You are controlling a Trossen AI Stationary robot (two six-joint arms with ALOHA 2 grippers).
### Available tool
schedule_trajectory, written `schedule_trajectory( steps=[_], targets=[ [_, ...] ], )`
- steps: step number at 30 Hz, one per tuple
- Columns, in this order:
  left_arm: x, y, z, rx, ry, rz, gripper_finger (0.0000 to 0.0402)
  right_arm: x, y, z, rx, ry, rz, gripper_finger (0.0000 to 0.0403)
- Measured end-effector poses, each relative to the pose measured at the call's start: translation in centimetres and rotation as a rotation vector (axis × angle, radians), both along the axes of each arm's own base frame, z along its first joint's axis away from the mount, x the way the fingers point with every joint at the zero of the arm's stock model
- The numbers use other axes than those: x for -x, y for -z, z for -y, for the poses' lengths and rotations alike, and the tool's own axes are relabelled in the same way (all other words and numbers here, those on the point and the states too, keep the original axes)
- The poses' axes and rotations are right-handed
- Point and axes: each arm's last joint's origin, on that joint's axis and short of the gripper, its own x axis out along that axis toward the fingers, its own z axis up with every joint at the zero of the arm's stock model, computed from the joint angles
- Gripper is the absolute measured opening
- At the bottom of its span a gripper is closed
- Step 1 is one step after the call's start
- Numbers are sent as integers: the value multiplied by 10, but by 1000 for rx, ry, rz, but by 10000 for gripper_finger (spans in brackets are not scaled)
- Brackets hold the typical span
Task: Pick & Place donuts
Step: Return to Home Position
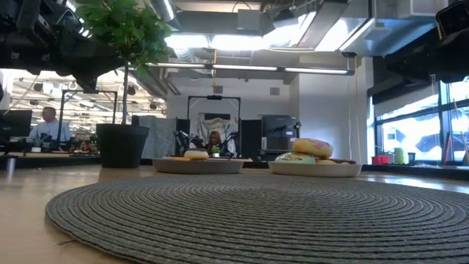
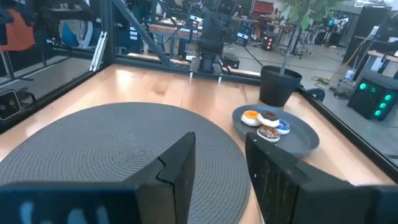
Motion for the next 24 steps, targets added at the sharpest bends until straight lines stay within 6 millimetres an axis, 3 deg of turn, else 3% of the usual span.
schedule_trajectory(
  steps=[8,16,24],
  targets=[
    [0,0,0,0,0,0,119,0,0,0,-26,2,0,142],
    [0,0,0,0,0,0,118,0,0,0,-292,25,-1,142],
    [0,0,0,0,0,0,118,0,0,0,-237,20,0,142]
  ],
)
